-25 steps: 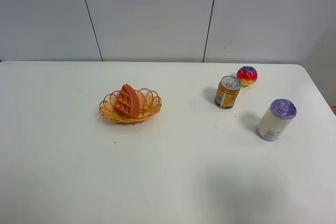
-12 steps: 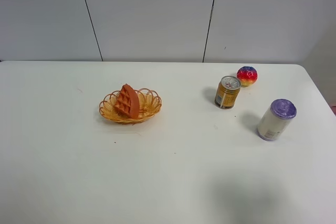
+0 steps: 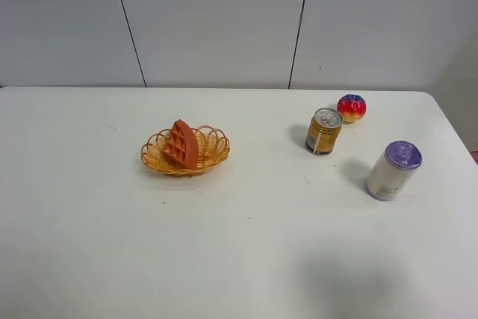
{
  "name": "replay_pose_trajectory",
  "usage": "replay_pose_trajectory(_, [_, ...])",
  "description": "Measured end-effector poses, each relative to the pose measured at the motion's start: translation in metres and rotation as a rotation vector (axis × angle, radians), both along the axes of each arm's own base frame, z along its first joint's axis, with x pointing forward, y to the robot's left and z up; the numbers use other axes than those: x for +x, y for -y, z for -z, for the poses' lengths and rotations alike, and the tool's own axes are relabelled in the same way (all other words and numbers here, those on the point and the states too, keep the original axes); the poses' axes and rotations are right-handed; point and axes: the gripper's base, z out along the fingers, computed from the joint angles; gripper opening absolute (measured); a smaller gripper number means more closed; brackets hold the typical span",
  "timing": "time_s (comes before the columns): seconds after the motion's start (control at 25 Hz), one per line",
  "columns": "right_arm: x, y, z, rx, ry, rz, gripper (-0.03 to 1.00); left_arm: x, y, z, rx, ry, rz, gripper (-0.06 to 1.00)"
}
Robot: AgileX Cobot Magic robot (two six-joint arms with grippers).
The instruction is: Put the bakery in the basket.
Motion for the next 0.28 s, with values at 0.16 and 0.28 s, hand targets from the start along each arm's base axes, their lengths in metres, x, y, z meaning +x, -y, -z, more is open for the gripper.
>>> replay_pose_trajectory(0.16, [0.0000, 0.0000, 0.0000, 0.000, 0.000, 0.000, 0.95, 0.0000, 0.0000, 0.0000, 0.000, 0.000, 0.000, 0.84])
replay_pose_trajectory(0.28, [0.0000, 0.0000, 0.0000, 0.000, 0.000, 0.000, 0.95, 0.0000, 0.0000, 0.0000, 0.000, 0.000, 0.000, 0.84])
